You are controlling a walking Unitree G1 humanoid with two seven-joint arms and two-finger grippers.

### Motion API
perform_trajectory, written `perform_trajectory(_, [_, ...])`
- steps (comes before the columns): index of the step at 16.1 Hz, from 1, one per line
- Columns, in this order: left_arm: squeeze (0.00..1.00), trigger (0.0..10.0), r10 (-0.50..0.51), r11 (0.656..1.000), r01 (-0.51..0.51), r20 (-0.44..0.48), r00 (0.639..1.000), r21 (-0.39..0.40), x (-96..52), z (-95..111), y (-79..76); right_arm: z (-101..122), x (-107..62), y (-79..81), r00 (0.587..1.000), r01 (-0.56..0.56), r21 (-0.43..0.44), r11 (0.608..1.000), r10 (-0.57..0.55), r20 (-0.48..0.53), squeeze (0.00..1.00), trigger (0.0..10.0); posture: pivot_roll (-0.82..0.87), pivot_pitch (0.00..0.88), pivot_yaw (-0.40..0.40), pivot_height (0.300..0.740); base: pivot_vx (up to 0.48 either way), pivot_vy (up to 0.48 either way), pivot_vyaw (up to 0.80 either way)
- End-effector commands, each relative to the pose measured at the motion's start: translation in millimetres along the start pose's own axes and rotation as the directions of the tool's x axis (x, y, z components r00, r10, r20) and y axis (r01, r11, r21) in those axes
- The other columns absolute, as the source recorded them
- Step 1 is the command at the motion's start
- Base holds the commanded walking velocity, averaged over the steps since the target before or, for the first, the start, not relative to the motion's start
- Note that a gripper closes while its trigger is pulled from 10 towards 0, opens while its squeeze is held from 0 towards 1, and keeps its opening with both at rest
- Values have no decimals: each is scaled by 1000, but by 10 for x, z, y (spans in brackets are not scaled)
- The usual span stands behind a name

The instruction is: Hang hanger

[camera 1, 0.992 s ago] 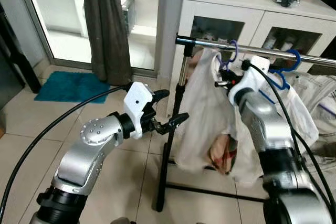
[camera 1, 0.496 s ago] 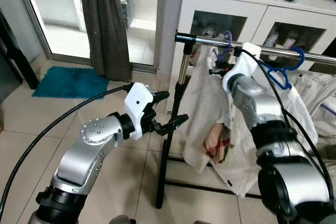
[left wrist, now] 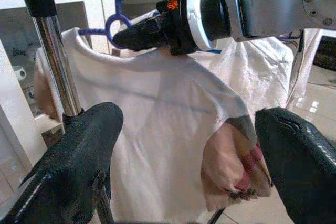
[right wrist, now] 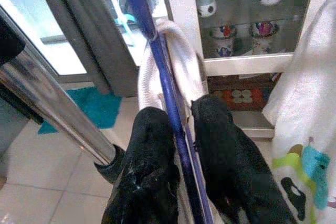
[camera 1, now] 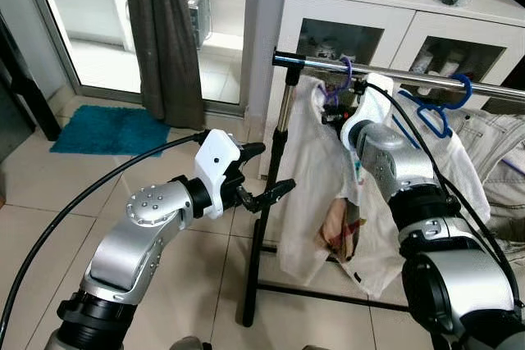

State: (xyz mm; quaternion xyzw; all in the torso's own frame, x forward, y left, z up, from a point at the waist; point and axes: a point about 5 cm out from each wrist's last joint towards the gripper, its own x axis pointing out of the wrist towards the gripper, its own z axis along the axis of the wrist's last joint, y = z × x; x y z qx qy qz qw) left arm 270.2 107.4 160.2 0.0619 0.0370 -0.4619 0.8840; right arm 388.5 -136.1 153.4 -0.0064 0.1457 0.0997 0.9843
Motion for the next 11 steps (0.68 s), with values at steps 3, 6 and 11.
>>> perform_trajectory(3, [0,10000,17,1000,-18,56,998,16,47,106,7,109,-159,-57,976,-117,29,993,110,188,1000,10000,-30,0,-91,740,0,0,0])
perform_trajectory(6, [0,10000,29,1000,-29,106,994,-5,73,144,0,148,-341,-103,947,-164,53,985,142,288,1000,10000,-32,0,-84,740,0,0,0])
perform_trajectory(11, [0,10000,240,971,-231,198,950,-69,63,175,116,176,-735,-206,889,-161,10,987,141,435,1000,10000,-37,0,-71,740,0,0,0])
